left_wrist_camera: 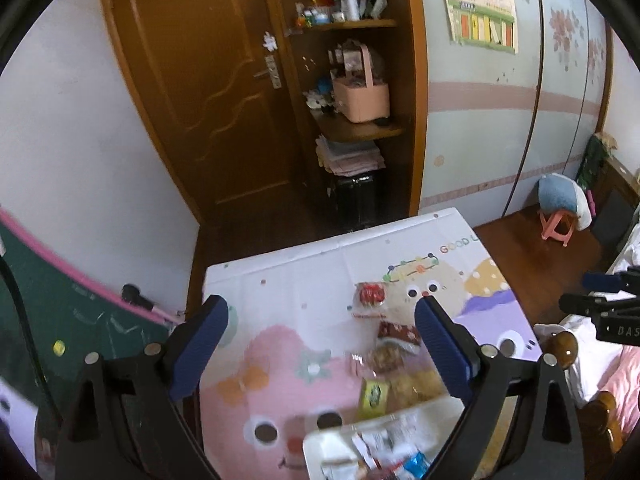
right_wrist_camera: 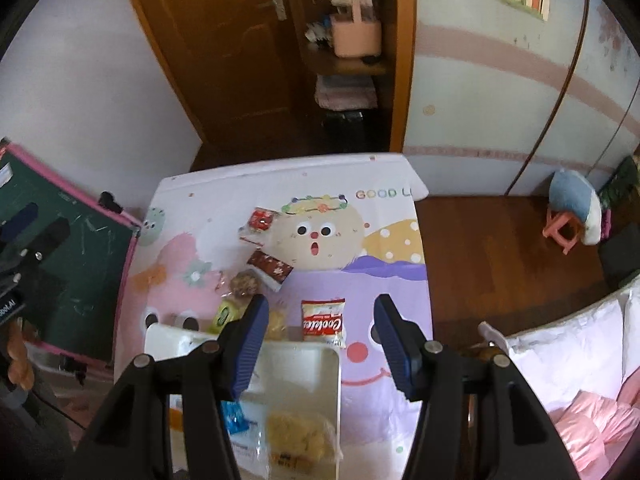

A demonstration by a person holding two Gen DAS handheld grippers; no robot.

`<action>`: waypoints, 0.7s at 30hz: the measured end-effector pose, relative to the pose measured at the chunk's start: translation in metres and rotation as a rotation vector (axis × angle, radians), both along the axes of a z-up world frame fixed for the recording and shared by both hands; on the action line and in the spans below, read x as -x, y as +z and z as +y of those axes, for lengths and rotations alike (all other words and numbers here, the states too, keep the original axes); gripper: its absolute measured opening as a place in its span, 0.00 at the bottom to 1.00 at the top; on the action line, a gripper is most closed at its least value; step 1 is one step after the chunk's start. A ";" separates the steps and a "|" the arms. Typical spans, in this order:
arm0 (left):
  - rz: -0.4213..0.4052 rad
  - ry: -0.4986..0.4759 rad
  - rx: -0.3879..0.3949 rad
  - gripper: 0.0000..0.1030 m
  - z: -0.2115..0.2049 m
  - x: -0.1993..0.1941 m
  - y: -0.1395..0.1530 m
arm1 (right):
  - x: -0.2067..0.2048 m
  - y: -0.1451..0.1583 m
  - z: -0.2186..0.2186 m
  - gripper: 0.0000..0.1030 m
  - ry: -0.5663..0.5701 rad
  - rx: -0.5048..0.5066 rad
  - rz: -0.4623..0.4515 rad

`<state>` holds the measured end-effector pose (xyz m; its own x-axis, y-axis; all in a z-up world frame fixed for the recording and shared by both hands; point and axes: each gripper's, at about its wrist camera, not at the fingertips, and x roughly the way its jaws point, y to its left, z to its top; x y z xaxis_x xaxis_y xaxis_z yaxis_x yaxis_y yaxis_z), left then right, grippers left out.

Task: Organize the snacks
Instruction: 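Move both open grippers from the tray toward the remaining snacks, then grasp the red-labelled bag with the left gripper while the right grasps the Cookies bag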

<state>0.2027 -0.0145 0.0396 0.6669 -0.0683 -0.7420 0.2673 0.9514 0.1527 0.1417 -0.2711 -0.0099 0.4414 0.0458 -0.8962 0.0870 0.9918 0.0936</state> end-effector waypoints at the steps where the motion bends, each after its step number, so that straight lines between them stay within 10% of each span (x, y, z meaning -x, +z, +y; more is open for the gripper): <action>1: 0.022 -0.007 -0.001 0.91 -0.003 -0.015 -0.007 | -0.010 -0.009 -0.004 0.53 -0.008 -0.014 0.024; 12: 0.452 -0.039 0.083 0.91 -0.033 -0.168 -0.180 | -0.078 -0.177 -0.019 0.53 -0.092 -0.094 0.410; 21: 0.571 -0.028 0.000 0.91 -0.068 -0.200 -0.280 | -0.078 -0.247 -0.005 0.64 -0.071 -0.080 0.553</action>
